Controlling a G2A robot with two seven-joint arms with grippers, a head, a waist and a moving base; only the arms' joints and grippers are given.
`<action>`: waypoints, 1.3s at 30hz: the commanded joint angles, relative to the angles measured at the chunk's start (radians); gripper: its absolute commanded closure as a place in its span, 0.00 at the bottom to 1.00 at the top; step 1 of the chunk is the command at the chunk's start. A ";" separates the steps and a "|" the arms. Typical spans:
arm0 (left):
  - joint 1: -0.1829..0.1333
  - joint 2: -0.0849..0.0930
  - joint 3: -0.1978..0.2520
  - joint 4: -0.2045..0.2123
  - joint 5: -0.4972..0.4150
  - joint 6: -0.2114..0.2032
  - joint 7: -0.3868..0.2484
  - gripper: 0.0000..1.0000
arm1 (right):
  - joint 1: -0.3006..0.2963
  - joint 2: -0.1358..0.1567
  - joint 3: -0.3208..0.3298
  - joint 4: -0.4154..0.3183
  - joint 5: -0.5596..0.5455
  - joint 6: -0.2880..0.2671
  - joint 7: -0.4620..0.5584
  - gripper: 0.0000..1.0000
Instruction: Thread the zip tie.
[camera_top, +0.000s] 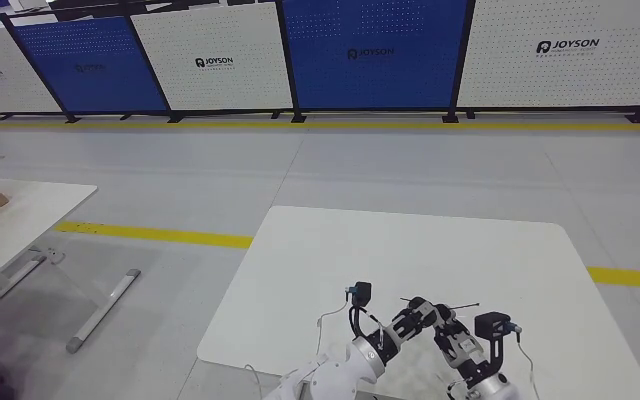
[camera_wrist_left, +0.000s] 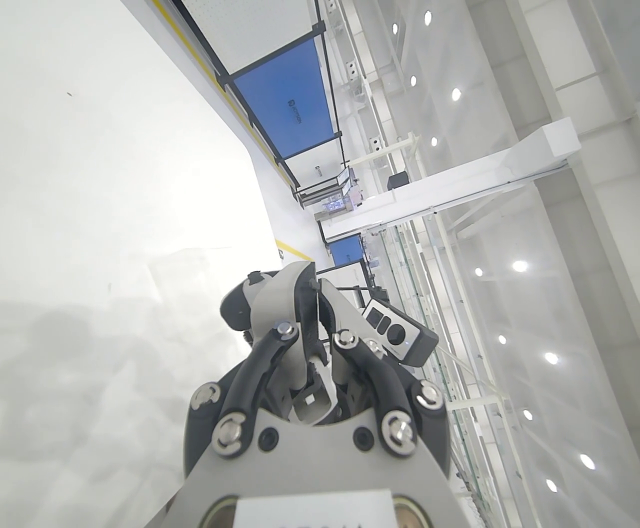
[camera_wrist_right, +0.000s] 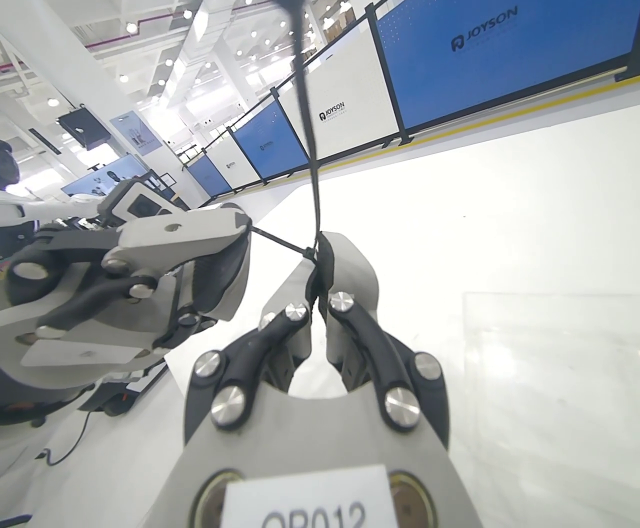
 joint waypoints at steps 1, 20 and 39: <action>0.002 0.000 0.000 -0.003 0.001 -0.003 0.001 1.00 | 0.001 0.000 -0.001 0.001 0.000 0.000 0.001 1.00; 0.019 0.005 0.003 -0.036 0.018 -0.032 0.013 1.00 | 0.007 -0.001 -0.010 0.013 -0.016 -0.005 0.006 1.00; 0.011 0.003 0.008 -0.018 0.014 -0.013 0.030 1.00 | -0.016 0.001 0.026 0.008 0.023 -0.025 -0.025 0.73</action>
